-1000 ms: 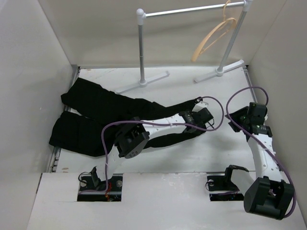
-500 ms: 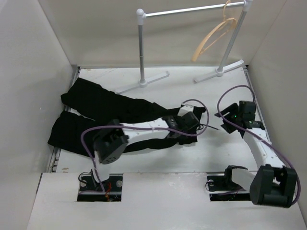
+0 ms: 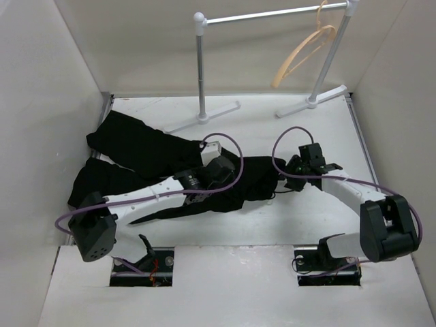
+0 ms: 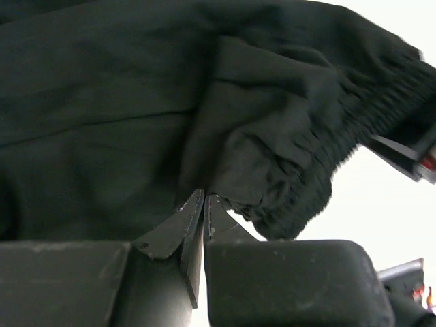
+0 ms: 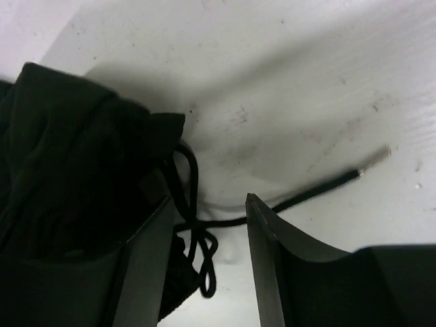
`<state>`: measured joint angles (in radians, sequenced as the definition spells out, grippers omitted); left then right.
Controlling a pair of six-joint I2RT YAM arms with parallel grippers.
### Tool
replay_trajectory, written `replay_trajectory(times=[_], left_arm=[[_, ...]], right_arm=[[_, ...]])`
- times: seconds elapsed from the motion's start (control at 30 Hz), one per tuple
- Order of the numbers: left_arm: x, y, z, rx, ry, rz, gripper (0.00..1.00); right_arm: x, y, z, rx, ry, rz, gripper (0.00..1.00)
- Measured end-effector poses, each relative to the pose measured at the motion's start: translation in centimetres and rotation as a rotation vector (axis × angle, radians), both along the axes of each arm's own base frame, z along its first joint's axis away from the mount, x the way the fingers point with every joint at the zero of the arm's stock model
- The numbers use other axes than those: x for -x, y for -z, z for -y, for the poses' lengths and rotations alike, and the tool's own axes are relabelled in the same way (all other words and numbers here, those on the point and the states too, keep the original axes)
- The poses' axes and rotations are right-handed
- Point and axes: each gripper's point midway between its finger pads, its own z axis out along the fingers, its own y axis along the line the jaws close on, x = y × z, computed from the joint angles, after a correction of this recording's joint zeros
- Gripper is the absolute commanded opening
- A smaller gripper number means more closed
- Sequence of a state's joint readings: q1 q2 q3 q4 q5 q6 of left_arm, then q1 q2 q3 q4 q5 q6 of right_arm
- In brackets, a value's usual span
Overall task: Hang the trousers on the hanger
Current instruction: Flatten out the trousers at the center of the board.
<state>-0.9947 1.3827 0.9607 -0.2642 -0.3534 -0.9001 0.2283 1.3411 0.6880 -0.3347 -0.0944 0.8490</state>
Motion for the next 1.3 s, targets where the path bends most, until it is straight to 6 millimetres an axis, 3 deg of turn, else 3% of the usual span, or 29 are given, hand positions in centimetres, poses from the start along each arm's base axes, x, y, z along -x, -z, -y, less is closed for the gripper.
replay_trajectory(times=[0.13, 0.2, 0.37, 0.57, 0.7, 0.83, 0.87, 0.97, 1.07, 1.13, 1.3], left_arm=[[0.3, 0.5, -2.1, 0.008, -0.056, -0.026, 0.00], [0.4, -0.6, -2.6, 0.036, -0.068, -0.017, 0.00], [0.5, -2.6, -2.6, 0.104, -0.083, 0.009, 0.00], [0.8, -2.4, -2.2, 0.114, -0.074, -0.010, 0.00], [1.9, -2.5, -0.7, 0.124, -0.026, -0.024, 0.00], [3.6, -3.7, 3.1, 0.162, 0.069, -0.026, 0.00], [4.0, -4.0, 4.0, 0.172, 0.092, -0.026, 0.00], [5.0, -4.9, 6.2, 0.209, 0.148, -0.028, 0.00], [5.4, -5.2, 7.5, 0.232, 0.177, -0.032, 0.00], [5.5, -5.1, 8.2, 0.235, 0.188, -0.035, 0.00], [5.8, -5.1, 10.8, 0.247, 0.232, -0.027, 0.01]], right_arm=[[-0.9, -0.9, -0.2, 0.010, -0.008, 0.035, 0.59], [-1.2, -1.9, -0.6, 0.008, -0.021, 0.071, 0.66], [-0.4, -4.7, -3.2, -0.015, -0.117, 0.165, 0.72], [-0.2, -3.7, -3.8, -0.002, -0.153, 0.134, 0.73], [-1.5, -5.0, -3.1, -0.007, -0.123, 0.166, 0.78], [-4.9, -7.2, -3.7, -0.045, -0.114, 0.207, 0.78], [-5.8, -7.4, -4.0, -0.054, -0.117, 0.214, 0.75], [-7.2, -7.2, -4.8, -0.076, -0.134, 0.211, 0.47], [-7.5, -6.6, -5.5, -0.104, -0.153, 0.180, 0.34], [-7.9, -6.6, -5.9, -0.123, -0.170, 0.167, 0.09], [-9.1, -7.6, -5.2, -0.132, -0.150, 0.178, 0.03]])
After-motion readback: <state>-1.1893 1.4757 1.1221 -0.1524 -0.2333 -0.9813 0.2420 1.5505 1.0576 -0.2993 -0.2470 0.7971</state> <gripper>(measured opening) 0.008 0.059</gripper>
